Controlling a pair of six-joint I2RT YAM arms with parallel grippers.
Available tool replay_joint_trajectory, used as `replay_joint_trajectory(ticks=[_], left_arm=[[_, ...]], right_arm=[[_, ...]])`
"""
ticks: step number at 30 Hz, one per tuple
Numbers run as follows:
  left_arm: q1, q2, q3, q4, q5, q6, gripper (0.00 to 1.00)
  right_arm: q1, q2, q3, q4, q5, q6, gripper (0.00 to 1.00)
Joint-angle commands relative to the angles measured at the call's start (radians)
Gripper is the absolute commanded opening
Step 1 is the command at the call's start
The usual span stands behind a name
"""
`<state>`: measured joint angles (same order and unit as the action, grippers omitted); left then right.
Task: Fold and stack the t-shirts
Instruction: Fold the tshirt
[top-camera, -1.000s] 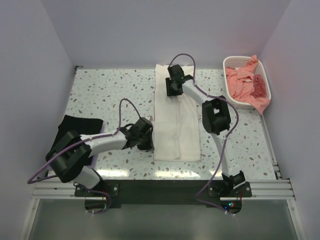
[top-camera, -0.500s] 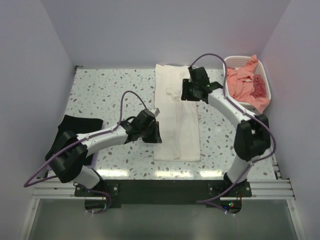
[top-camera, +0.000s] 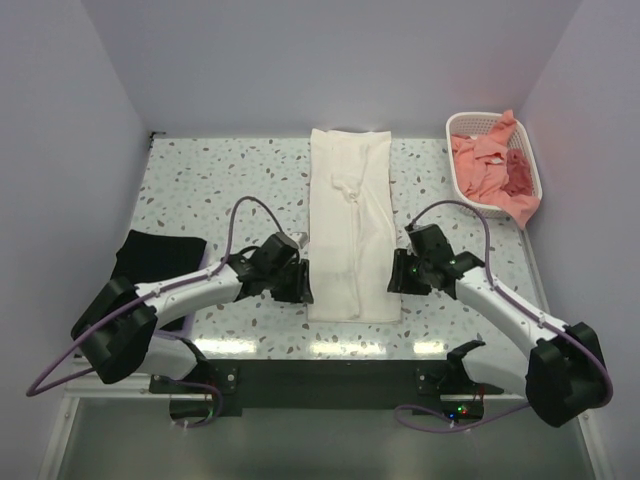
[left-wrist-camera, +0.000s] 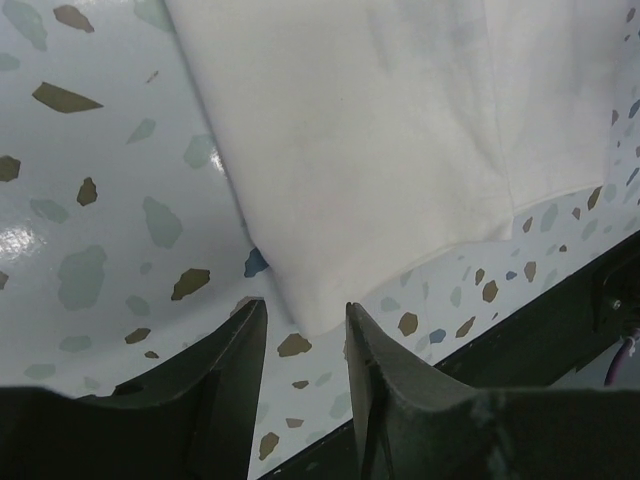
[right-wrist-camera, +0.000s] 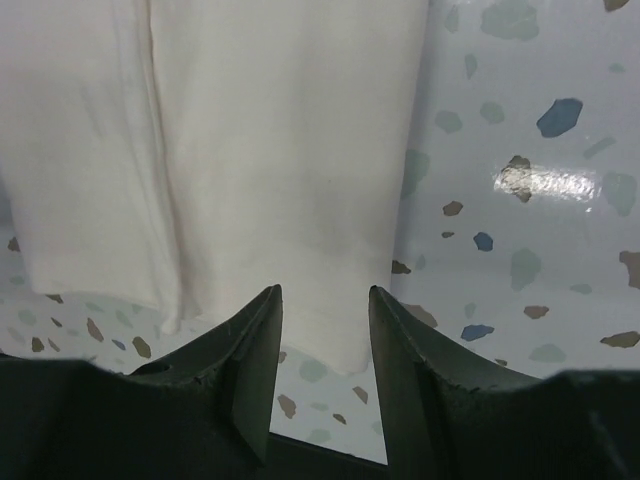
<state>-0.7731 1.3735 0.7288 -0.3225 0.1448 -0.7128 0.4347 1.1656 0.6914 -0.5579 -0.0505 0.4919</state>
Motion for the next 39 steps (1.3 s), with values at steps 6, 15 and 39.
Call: replay_joint_trajectory(ticks=[6,15,39], left_arm=[[0.003,0.021,-0.046,0.054,0.065,0.013,0.44],[0.001,0.055,-0.063,0.089,0.068,0.012,0.44],[-0.009,0.090,-0.097,0.169,0.096,0.000,0.39]], right_arm=[[0.024,-0.017,-0.090,0.047,-0.072,0.065,0.44],[0.022,-0.007,-0.115,0.020,-0.074,0.060,0.44],[0.024,0.060,-0.173,0.003,-0.141,0.146,0.35]])
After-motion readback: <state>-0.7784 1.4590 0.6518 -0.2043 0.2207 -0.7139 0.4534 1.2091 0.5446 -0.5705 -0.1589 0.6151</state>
